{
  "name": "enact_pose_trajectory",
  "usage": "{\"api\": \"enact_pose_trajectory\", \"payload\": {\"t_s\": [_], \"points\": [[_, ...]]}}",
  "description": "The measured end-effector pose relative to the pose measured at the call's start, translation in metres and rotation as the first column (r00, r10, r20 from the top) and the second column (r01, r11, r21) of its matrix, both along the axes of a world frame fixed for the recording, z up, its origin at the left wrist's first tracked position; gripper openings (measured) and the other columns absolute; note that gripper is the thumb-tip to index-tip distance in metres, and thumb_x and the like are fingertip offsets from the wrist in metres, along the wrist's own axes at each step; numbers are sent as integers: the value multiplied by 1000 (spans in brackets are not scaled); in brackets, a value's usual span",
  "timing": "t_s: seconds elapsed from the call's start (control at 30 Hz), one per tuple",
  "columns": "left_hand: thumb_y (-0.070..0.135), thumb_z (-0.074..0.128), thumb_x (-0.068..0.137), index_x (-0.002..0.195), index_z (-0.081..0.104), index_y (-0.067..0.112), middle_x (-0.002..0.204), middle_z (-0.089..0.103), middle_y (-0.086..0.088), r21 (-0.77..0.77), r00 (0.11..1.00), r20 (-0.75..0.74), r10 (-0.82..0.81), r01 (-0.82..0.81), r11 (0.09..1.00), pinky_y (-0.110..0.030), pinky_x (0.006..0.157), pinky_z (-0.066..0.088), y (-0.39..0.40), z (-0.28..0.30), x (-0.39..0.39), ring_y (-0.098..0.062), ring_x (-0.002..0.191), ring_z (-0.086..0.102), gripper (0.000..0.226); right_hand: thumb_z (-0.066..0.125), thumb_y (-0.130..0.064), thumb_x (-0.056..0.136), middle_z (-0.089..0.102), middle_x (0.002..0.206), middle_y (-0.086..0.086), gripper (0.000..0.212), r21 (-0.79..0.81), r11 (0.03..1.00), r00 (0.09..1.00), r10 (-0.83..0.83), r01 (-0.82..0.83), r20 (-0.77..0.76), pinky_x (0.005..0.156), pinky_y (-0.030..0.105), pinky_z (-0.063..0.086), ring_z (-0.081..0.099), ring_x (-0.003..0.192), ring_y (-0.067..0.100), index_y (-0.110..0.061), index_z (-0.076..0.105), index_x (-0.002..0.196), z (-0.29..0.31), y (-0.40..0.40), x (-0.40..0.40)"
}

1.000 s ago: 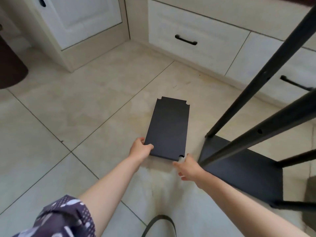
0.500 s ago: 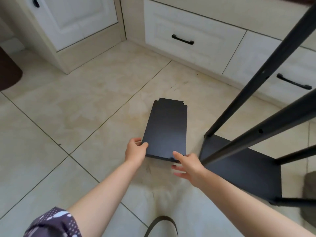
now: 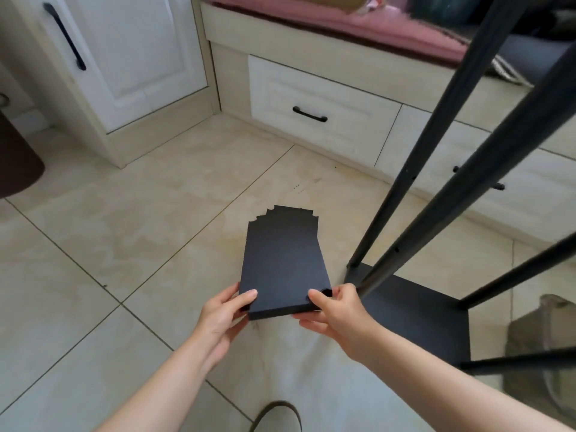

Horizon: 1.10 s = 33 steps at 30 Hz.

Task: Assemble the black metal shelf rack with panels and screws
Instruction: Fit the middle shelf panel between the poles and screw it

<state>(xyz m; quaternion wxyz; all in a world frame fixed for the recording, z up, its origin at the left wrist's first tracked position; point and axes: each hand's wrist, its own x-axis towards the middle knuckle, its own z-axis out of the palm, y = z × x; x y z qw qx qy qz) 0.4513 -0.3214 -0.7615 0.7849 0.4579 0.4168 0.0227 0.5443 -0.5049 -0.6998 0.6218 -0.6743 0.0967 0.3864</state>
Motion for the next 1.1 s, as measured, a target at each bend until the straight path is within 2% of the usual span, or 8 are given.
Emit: {"api": "enact_pose_trajectory", "payload": {"t_s": [0.23,0.33,0.47,0.63,0.73,0.87,0.97,1.1], "points": [[14,66,94,118,65,-6,112,74,-17,-75,992,74,107,-101,992,-38,80,55,6,72,-8,-28,93,69,31,59,-15,98,63,107,19,26,12,989,988,149,-149,38,67,37,62,75,77,33,-13,35,109,84,-21,-12],[21,62,98,119,66,-2,117,72,-16,-71,987,127,98,-90,993,-41,87,54,9,123,-9,-30,106,68,31,59,-13,98,68,103,23,28,81,983,986,161,-165,49,65,39,61,74,79,37,-11,36,113,125,-29,-21],[17,58,99,120,64,-3,117,71,-17,9,977,199,84,-87,996,-38,80,53,7,194,-10,-27,94,68,30,62,-16,97,68,104,21,28,176,974,987,125,-142,105,64,41,62,74,79,38,-10,40,112,181,-42,-30],[23,58,99,127,63,1,125,69,-14,70,944,330,24,-50,996,-38,82,57,-6,275,-10,-28,108,67,36,68,-22,93,76,78,10,36,306,945,972,47,-118,229,62,38,60,74,79,37,-13,43,116,249,-65,-38],[25,58,99,134,59,4,130,67,-12,63,918,397,28,-57,996,-39,81,56,-19,321,-8,-29,120,63,41,70,-22,91,72,96,17,39,357,929,962,2,-103,273,61,35,60,75,79,35,-12,47,121,288,-77,-40],[24,57,100,129,59,8,125,66,-10,74,882,471,21,-64,995,-33,58,58,-43,369,1,-26,103,66,32,70,-20,91,74,92,13,35,421,901,936,-53,-106,349,67,33,59,75,81,29,-7,56,120,335,-95,-40],[20,56,101,121,60,11,121,66,-9,64,845,535,32,-78,995,-36,68,54,-56,396,7,-25,105,65,23,67,-16,93,75,88,12,25,485,868,930,-84,-109,359,67,30,59,74,78,26,-1,64,112,361,-110,-41],[16,57,100,107,62,11,102,71,-4,37,794,606,50,-92,995,-33,77,58,-66,428,7,-18,96,68,10,66,-11,93,76,92,17,22,525,849,934,-143,-54,327,66,30,60,75,83,28,3,65,109,386,-119,-45]]}}
